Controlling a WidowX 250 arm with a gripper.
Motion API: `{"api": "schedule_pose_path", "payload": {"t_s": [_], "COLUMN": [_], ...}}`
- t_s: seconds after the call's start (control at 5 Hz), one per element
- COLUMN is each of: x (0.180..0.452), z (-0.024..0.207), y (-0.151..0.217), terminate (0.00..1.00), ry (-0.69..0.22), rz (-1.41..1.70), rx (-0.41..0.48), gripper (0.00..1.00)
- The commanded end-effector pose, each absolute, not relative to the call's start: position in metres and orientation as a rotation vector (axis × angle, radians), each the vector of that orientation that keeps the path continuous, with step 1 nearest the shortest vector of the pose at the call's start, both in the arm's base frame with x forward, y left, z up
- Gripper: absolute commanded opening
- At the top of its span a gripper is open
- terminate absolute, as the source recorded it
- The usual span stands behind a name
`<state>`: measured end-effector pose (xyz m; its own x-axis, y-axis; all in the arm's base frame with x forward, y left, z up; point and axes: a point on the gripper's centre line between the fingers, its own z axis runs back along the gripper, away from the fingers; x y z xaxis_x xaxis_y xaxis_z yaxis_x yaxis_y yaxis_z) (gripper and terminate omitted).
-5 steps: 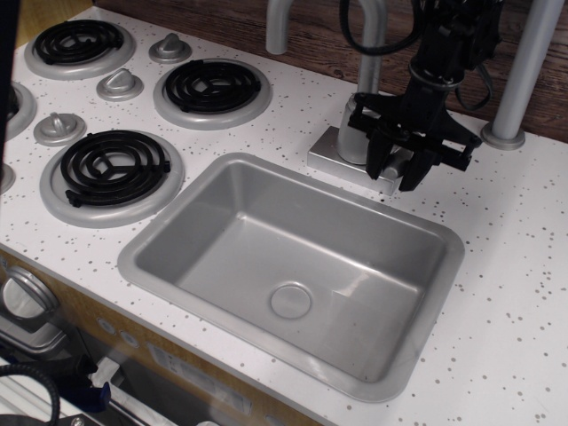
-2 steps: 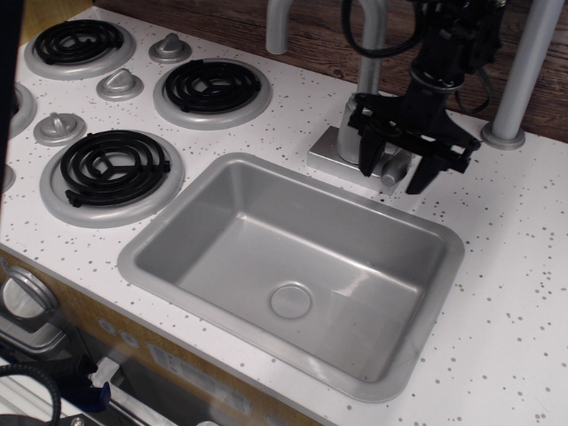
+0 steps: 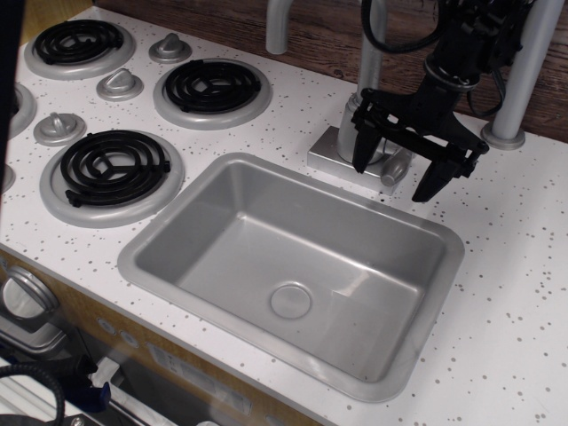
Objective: Lever vertical to front
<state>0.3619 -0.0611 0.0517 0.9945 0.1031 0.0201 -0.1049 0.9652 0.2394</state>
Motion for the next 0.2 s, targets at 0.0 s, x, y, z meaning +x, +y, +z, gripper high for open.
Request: {"api": "schedule_pose_path", "payload": {"t_s": [0.0], "x": [0.363], "z": [0.0971], "y": [-0.0647], "terminate": [1.0], "ry": [-0.095], "rz": [0.113], "rx": [0.241], "gripper": [1.0]}}
